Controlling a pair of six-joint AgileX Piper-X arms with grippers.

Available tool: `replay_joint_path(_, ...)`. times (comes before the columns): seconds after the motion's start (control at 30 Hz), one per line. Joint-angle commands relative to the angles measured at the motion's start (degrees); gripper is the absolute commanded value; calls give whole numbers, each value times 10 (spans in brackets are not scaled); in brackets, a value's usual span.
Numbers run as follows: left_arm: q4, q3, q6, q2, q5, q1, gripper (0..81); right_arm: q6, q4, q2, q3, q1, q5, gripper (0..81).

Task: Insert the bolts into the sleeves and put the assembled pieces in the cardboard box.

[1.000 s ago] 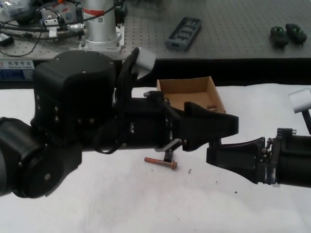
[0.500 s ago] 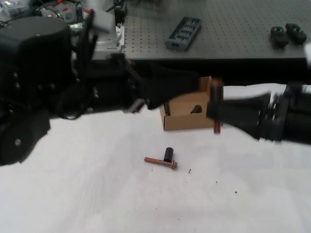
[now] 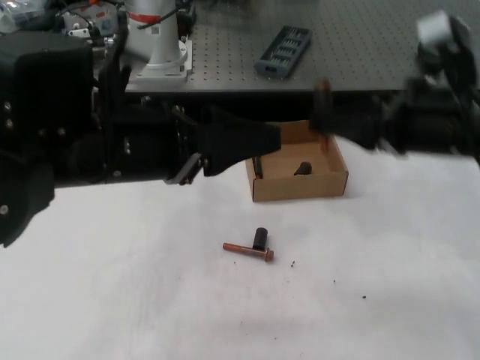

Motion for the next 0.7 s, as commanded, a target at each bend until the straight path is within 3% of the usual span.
replay_joint_path(0.0,-3,-7,17,-23,-6,10,433,-14,20,44,-54,-7,-3,11)
replay_joint_path(0.33,63,-7,37,-62,7,71,431,-23,113,285,-334,-14,-3,11)
replay_joint_path(0.67,65,-7,28,-62,27,75,431,-20,184,384,-423,-21,39,11)
